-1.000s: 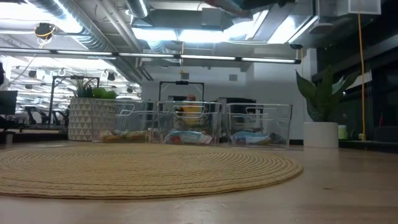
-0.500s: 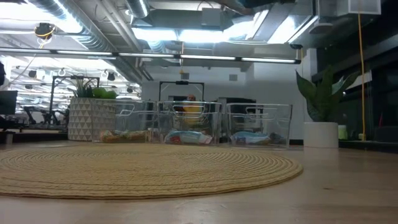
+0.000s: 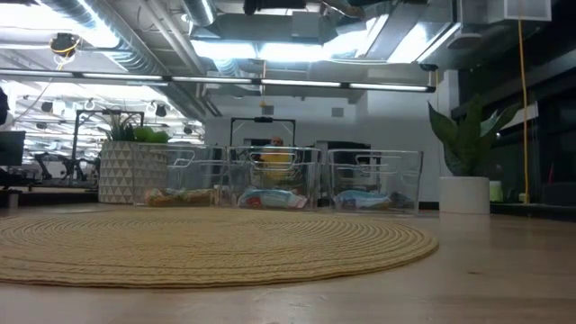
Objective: Pick and place Granola Bars by type
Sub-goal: Put the red granola bar into the middle transparent bin
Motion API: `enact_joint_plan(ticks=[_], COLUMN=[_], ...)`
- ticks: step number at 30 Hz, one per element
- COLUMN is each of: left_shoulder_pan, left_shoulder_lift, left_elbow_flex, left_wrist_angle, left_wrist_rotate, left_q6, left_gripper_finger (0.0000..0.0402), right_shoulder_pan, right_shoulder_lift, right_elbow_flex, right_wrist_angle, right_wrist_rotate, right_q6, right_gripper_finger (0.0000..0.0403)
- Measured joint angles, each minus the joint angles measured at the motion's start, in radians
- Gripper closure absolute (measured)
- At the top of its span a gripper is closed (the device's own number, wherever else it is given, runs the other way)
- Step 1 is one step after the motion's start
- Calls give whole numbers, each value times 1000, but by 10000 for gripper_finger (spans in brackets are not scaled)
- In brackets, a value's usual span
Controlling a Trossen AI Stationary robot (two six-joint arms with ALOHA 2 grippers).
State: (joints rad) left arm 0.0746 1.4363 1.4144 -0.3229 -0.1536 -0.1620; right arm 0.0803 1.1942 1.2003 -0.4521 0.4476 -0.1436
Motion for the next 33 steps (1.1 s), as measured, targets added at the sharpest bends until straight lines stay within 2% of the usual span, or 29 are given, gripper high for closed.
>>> enact_joint_plan(ticks=[7, 14, 19, 33], left_shoulder_pan=[0, 9, 9, 6], left_shoulder_lift=[24, 25, 25, 25], left_elbow_flex=[1, 1, 1, 1], left_wrist_angle=[20, 21, 81, 105], left_wrist_rotate=[8, 60, 96, 128], left_q6=[0, -8, -8, -8], left_gripper_finger=[129, 221, 288, 389], right_shoulder_pan=[0, 0, 0, 0], right_shoulder_lift=[0, 0, 0, 0], right_elbow_flex=[0, 0, 0, 0], right_wrist_angle=[23, 41, 42, 43], right_wrist_rotate=[1, 2, 3, -7], right_q6=[-19, -24, -25, -23], right_gripper_finger=[398, 398, 398, 398])
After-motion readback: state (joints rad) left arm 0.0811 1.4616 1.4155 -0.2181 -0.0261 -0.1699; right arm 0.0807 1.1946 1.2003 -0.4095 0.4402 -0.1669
